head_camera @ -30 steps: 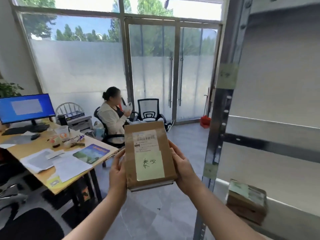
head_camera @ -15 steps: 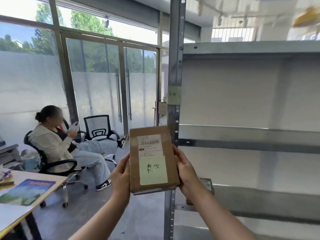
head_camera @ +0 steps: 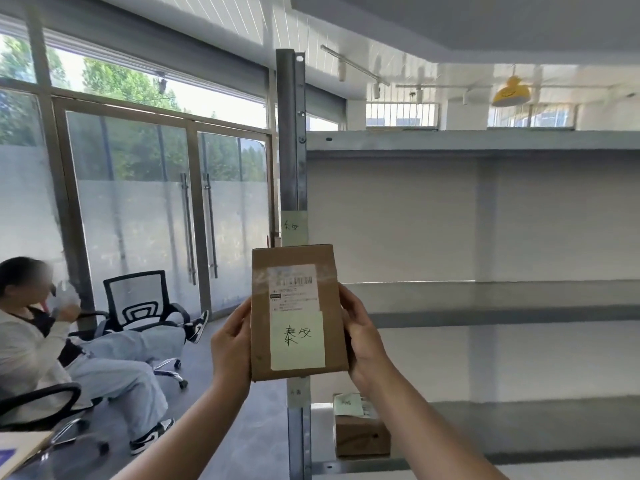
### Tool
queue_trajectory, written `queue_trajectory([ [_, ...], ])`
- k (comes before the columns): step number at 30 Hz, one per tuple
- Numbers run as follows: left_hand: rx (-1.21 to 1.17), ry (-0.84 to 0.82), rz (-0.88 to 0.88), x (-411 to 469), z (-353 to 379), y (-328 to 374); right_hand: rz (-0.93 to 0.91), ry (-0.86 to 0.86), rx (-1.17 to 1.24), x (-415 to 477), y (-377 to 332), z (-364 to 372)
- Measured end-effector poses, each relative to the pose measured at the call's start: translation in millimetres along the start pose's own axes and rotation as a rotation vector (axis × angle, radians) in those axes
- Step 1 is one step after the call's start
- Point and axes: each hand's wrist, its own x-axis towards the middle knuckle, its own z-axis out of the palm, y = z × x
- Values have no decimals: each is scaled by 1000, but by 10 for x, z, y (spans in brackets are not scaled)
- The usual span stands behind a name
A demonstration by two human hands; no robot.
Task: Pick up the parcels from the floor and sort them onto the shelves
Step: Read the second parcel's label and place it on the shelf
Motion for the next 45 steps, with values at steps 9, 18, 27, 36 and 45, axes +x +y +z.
queue_trajectory([
  [9,35,14,2,58,82,-163,9,-8,-6,97,104,-159],
  [18,23,-37,-12,86,542,-170,-6,72,22,139,-125,-471],
  [27,-12,-97,-40,-31,1249,-228,-25,140,-59,105,-541,-990],
  [36,69,-125,-144,254,1630,-267,8,197,-160,480,-785,-1177],
  [45,132,-94,-178,603,1745,-318,31,195,-204,970,-690,-1307],
])
